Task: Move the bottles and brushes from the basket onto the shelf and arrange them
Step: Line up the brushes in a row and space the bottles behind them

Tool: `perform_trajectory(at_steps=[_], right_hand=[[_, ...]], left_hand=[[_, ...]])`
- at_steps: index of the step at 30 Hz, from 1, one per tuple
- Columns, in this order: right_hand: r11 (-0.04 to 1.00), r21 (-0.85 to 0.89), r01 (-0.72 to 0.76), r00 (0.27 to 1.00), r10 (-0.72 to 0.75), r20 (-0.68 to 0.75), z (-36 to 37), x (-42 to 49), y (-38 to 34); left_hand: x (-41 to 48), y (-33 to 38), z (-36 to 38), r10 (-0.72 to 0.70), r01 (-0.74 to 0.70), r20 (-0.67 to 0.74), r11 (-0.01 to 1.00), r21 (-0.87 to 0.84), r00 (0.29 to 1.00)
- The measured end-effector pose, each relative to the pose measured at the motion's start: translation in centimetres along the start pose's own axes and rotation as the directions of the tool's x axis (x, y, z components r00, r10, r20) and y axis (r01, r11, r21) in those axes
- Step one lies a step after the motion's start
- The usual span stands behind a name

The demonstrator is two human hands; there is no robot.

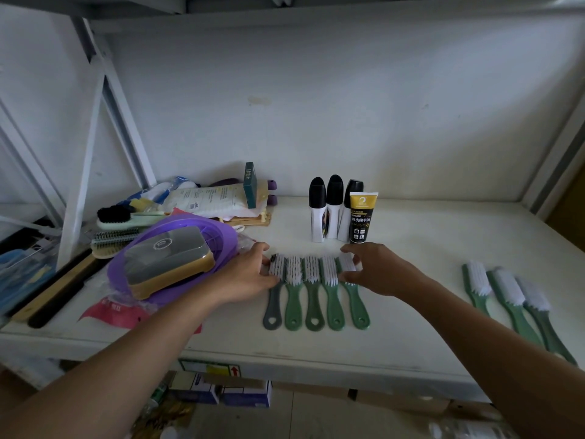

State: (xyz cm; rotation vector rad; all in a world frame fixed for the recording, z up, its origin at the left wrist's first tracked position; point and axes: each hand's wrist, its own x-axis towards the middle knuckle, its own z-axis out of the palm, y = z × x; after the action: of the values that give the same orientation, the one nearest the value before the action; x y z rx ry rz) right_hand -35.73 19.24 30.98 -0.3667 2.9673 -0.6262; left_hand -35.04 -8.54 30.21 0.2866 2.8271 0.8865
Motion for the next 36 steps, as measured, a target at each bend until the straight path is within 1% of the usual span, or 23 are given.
perform_trajectory(at_steps=[8, 14, 16, 17, 18, 20, 21, 23, 25, 28, 29, 31, 33, 34, 35, 36], right_hand=[[1.000, 0.000, 0.012, 1.000, -0.012, 0.026, -0.2, -0.2, -0.7], [0.997, 0.064, -0.039, 0.998, 0.035, 0.057, -1.2, 0.1, 0.1], [0.990, 0.110, -0.088, 0.995, 0.082, 0.064, -2.6, -0.1, 1.1], [0.988, 0.103, -0.119, 0.992, 0.113, 0.060, -3.4, -0.2, 2.0], [0.988, 0.056, -0.144, 0.989, 0.142, 0.039, -4.1, -0.2, 3.1], [0.968, -0.138, -0.212, 0.977, 0.210, -0.032, -5.8, -0.8, 5.6], [0.941, -0.218, -0.260, 0.965, 0.252, -0.067, -6.6, -1.3, 6.8], [0.882, -0.298, -0.366, 0.931, 0.349, -0.110, -8.4, -2.6, 8.8], [0.835, -0.310, -0.453, 0.890, 0.443, -0.107, -9.7, -3.7, 10.0], [0.829, -0.243, -0.503, 0.858, 0.514, -0.021, -9.7, -4.4, 10.7], [0.833, -0.245, -0.496, 0.860, 0.510, -0.007, -9.4, -4.4, 10.8], [0.872, -0.240, -0.426, 0.899, 0.439, 0.001, -8.8, -4.1, 11.0], [0.935, -0.157, -0.319, 0.941, 0.332, 0.064, -8.3, -3.7, 10.6], [0.956, -0.111, -0.272, 0.952, 0.284, 0.112, -8.2, -3.6, 10.3], [0.968, -0.091, -0.234, 0.961, 0.244, 0.131, -8.1, -3.6, 10.0], [0.974, -0.094, -0.206, 0.972, 0.215, 0.097, -8.3, -3.5, 10.0]], left_hand=[[0.1, -0.2, 0.0, 0.003, -0.003, 0.002, 1.000, 0.007, 1.000], [0.3, -0.4, 0.1, 0.000, 0.000, 0.000, 1.000, 0.015, 1.000], [0.3, -0.4, 0.1, 0.000, 0.000, -0.005, 1.000, 0.019, 1.000], [0.2, -0.4, 0.1, 0.000, 0.000, -0.006, 1.000, 0.019, 1.000], [0.3, -0.5, 0.1, -0.001, 0.001, -0.005, 1.000, 0.016, 1.000], [0.2, -0.6, 0.1, -0.007, 0.007, -0.002, 1.000, 0.007, 1.000], [0.2, -0.7, 0.1, -0.011, 0.011, 0.001, 1.000, 0.003, 1.000], [0.2, -0.8, 0.0, -0.016, 0.016, 0.007, 1.000, 0.002, 1.000], [0.2, -0.7, 0.1, -0.013, 0.013, 0.017, 1.000, 0.006, 1.000], [0.2, -0.7, 0.1, -0.008, 0.008, 0.024, 1.000, 0.012, 1.000], [0.2, -0.6, 0.1, -0.008, 0.007, 0.027, 1.000, 0.011, 1.000], [0.1, -0.5, 0.1, -0.008, 0.008, 0.034, 1.000, 0.005, 0.999], [0.1, -0.5, 0.1, -0.006, 0.006, 0.038, 1.000, 0.008, 0.999], [0.0, -0.5, 0.2, -0.004, 0.004, 0.036, 1.000, 0.012, 0.999], [0.0, -0.5, 0.2, -0.003, 0.003, 0.035, 1.000, 0.016, 0.999], [0.1, -0.6, 0.2, -0.003, 0.002, 0.036, 1.000, 0.017, 0.999]])
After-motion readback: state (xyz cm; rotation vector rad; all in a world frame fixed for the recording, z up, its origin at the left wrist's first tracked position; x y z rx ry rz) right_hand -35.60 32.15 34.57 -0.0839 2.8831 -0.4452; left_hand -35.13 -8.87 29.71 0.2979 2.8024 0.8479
